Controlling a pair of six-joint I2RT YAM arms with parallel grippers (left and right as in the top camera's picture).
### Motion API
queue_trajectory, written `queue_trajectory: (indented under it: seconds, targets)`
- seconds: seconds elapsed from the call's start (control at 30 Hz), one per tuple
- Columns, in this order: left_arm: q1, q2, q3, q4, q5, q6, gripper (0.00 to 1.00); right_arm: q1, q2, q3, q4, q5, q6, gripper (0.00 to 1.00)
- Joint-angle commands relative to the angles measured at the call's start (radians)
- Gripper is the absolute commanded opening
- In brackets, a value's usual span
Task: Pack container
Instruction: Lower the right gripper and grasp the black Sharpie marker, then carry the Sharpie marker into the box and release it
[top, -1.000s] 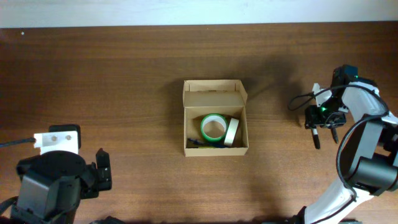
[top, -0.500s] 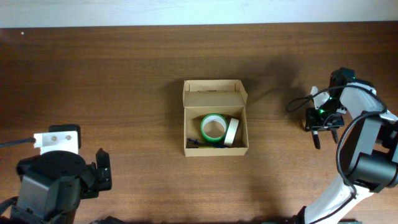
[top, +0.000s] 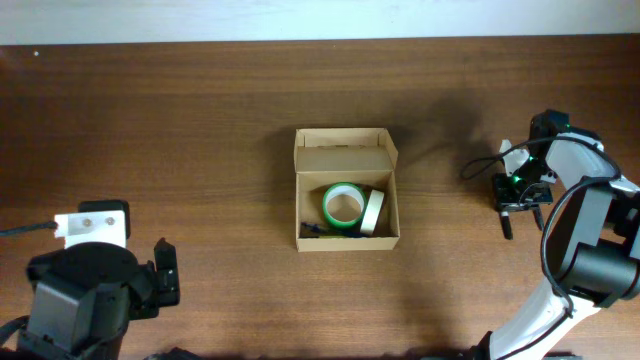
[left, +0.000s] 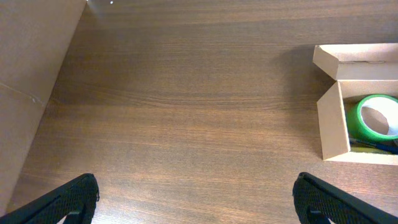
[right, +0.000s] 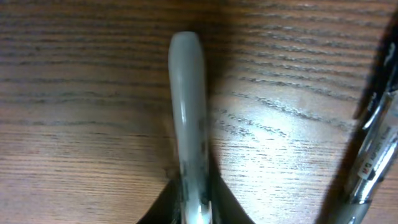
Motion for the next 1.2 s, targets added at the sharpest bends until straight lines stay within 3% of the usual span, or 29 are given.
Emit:
queue_trajectory:
  seconds: [0.0,0.37,0.77,0.93,1.17]
  targets:
    - [0.004,-0.003,-0.005,0.002,0.007,0.015,1.00,-0.003,0.031,-0.009,0.003,-0.014,0.011,0.07]
    - [0.004,-0.003,-0.005,0.002,0.006,0.015,1.00,-0.003,-0.020,0.032,-0.040,-0.038,0.034,0.04]
    - [0.004,-0.003,-0.005,0.002,0.006,0.015,1.00,-0.001,-0.234,0.249,-0.236,-0.047,0.052,0.04]
    - [0.004,-0.003,-0.005,0.002,0.006,0.015,0.99,0.002,-0.335,0.369,-0.347,-0.192,0.021,0.04]
    - [0.004,-0.003,-0.005,0.002,0.006,0.016,1.00,0.103,-0.394,0.394,-0.434,-0.338,-0.055,0.04]
